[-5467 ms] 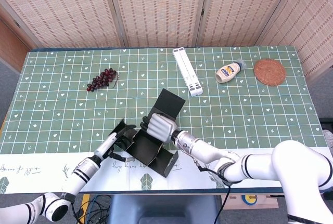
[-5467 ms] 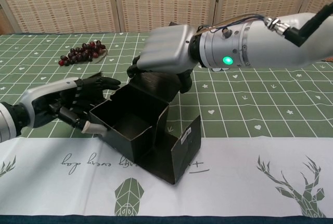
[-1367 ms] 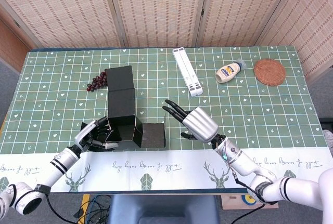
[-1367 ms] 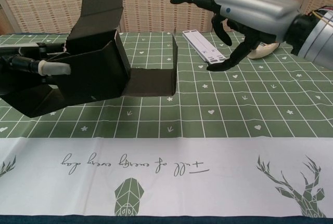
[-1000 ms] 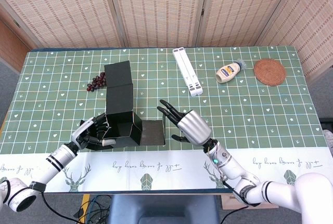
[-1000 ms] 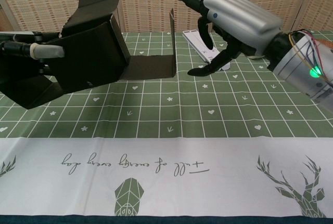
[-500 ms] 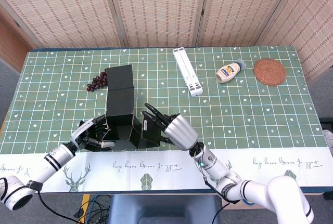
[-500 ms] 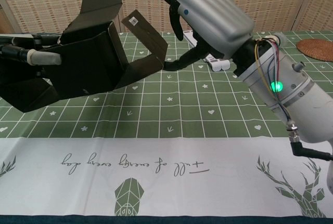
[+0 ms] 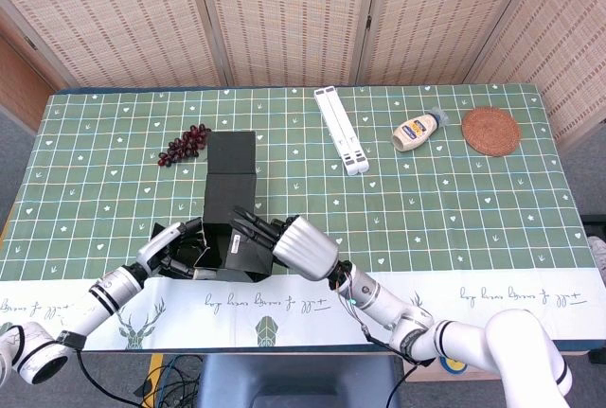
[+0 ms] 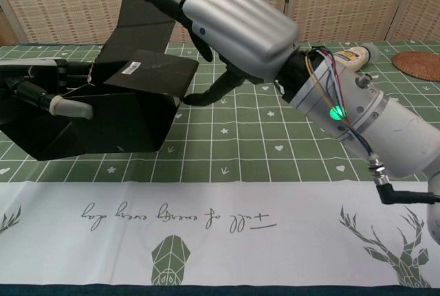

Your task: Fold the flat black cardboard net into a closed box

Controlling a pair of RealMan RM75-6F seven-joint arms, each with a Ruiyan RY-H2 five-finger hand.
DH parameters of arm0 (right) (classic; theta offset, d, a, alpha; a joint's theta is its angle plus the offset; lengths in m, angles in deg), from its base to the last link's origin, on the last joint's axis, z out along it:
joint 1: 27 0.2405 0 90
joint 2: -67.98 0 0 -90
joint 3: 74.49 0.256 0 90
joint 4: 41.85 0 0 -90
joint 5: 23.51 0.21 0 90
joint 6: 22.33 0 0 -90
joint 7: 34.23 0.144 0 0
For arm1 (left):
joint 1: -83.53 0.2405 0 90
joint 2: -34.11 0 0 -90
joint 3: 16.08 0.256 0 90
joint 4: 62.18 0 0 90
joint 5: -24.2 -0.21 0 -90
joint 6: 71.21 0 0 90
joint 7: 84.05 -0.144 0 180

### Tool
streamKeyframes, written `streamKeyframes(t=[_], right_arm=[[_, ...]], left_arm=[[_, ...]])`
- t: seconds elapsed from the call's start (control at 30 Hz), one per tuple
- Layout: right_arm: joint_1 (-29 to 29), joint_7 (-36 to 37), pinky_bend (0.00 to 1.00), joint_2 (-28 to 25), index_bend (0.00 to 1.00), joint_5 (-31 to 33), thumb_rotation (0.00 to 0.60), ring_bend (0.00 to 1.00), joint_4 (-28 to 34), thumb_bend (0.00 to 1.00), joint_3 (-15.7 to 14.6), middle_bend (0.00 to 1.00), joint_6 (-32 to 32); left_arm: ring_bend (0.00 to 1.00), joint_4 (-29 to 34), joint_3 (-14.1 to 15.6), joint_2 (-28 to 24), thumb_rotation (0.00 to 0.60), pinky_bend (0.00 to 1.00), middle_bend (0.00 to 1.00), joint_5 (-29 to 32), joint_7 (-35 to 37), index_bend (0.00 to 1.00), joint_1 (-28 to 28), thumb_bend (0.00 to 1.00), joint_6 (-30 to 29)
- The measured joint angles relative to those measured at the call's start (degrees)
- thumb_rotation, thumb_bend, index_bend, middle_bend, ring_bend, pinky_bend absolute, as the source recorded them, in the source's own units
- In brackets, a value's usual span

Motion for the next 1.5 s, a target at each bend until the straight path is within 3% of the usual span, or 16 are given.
streamKeyframes(t=[0.13, 0.33, 0.7, 0.97, 1.5], right_arm=[[1.0, -1.3, 0.97, -0.6, 0.0, -0.2, 0.6, 0.68, 0.6, 0.14, -0.7, 0.11, 2.9], [2.5, -1.7, 0.97, -0.3, 0.0, -0.5, 0.6, 0.7, -0.3, 0.24, -2.1, 0.18, 6.7], [3.6, 0.0, 0.97, 3.2, 0.05, -1.0, 0.6, 0.71, -7.2, 0.25, -5.3, 0.2, 10.2], [3.5, 2.3, 0.97, 4.2, 0.07, -2.0, 0.6, 0.71, -10.4, 0.25, -7.3, 0.21, 9.9], [3.3, 3.0, 0.97, 3.1, 0.08, -2.9, 0.6, 0.71, -10.0, 0.25, -9.1, 0.23, 9.5]], left_arm=[[0.44, -0.2, -0.1, 1.5, 0.6, 0.54, 0.25, 1.1, -4.6, 0.23, 0.0, 0.0, 0.3], [0.44, -1.2, -0.3, 4.5, 0.6, 0.54, 0.25, 2.7, -12.1, 0.23, 0.0, 0.0, 0.9], [0.43, -4.0, -0.6, 10.4, 0.6, 0.54, 0.25, 5.3, -23.3, 0.21, 0.5, 0.0, 1.9], [0.42, -4.4, -1.0, 11.5, 0.6, 0.54, 0.23, 6.4, -26.0, 0.17, 0.4, 0.0, 3.0], [0.41, -3.3, -1.5, 11.1, 0.6, 0.54, 0.19, 6.9, -26.8, 0.12, 0.1, 0.0, 4.6]])
